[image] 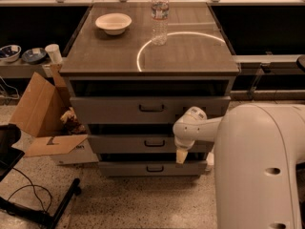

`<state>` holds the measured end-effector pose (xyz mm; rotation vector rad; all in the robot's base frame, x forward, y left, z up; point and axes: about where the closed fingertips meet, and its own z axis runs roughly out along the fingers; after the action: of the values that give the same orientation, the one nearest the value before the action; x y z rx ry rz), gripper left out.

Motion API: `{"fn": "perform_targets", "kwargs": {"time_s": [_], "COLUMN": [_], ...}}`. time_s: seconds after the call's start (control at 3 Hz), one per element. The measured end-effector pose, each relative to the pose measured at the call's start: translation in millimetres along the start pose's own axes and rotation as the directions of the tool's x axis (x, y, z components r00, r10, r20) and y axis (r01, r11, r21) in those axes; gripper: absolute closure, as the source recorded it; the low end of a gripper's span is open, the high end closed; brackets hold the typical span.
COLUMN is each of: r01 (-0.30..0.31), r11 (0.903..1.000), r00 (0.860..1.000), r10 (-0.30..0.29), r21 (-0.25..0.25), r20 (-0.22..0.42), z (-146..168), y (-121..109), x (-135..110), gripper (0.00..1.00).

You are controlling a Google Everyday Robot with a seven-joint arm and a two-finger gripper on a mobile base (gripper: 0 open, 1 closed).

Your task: Open middle drawer

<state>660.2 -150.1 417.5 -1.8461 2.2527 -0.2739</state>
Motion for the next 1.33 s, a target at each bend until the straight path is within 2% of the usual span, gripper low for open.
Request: {"fn": "perform_targets", "kwargs": {"time_s": [0.67, 1.0, 1.33], "r01": [-0.04, -0.04, -0.04], "r11": [0.9963, 0.9963, 0.9963], "r00": [0.999, 0.999, 0.999], "r10": [0.037, 0.037, 0.037], "r21": [-0.077, -0.077, -0.077], "r20": [-0.036, -0.036, -0.036], "z": [-3, -12, -20], "y": [25, 22, 20], "x": [24, 23, 23], "gripper": [0.64, 0.87, 1.0]}}
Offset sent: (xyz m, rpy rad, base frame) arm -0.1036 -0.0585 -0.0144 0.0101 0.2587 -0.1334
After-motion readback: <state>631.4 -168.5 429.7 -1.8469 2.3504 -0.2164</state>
